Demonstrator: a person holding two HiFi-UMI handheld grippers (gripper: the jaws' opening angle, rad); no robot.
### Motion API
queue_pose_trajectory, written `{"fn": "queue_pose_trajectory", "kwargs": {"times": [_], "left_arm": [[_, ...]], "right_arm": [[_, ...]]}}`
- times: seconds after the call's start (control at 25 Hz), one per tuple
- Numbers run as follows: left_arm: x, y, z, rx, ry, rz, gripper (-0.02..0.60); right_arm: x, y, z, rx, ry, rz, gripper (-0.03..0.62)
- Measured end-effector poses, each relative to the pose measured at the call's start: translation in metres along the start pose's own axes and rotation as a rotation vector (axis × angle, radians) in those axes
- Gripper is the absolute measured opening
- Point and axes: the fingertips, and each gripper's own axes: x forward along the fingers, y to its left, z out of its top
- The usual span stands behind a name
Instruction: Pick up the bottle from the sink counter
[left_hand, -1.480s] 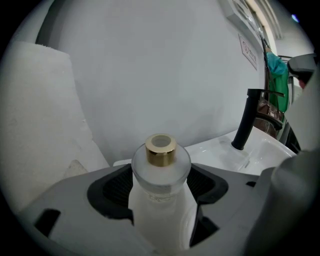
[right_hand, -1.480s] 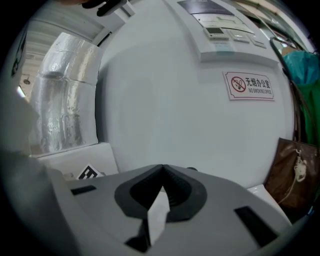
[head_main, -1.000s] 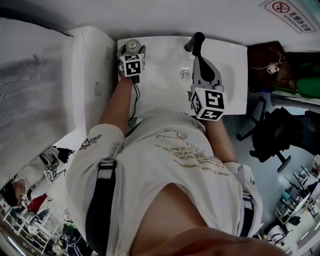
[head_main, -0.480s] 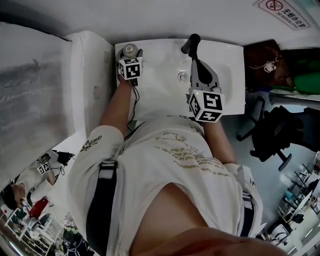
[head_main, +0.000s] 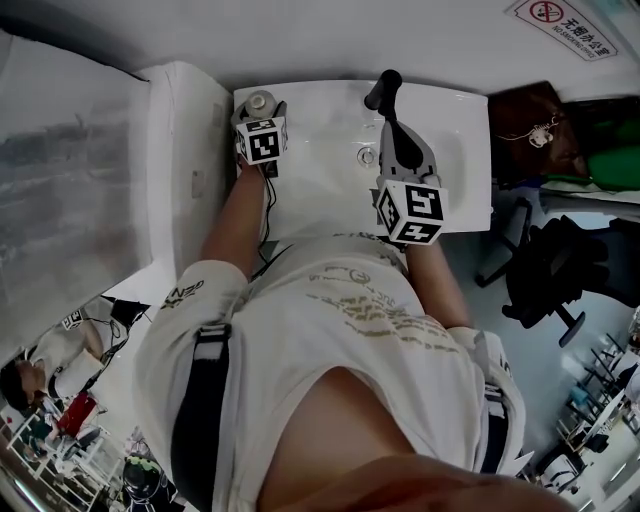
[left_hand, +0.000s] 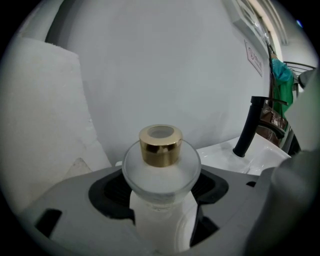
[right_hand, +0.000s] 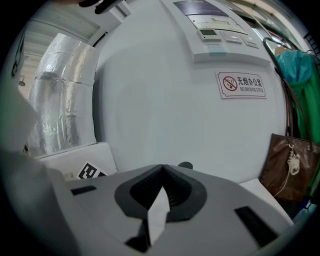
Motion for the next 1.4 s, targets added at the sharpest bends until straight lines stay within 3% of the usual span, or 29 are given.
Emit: {"fn": "queue_pose_trajectory", "kwargs": {"times": [0.52,0.8,0.96,1.4], "left_arm": [[-0.057,-0.01,0.051,0.019,-0.01,0.042,0.35],[-0.093,-0.03,0.092,0.021,-0.042,-0.03,0.35],[-0.113,-0.041,0.111,0.096,-0.083,-0.038,0.35],[-0.129,-0.089,0.104,0.131,-0.065,-0.168,0.35]], "right_arm": [[0.005,0.011,0.001,-0.004,-0.02,0.035,0.023],[0.011,0.02,0.011,-0.005,-0.04,0.054,0.023],[0.016,0.026,0.012,-0.011,-0.048,0.058,0.023],[0.022,0.018,0.015,0.01,-0.08,0.041,0.023]]}}
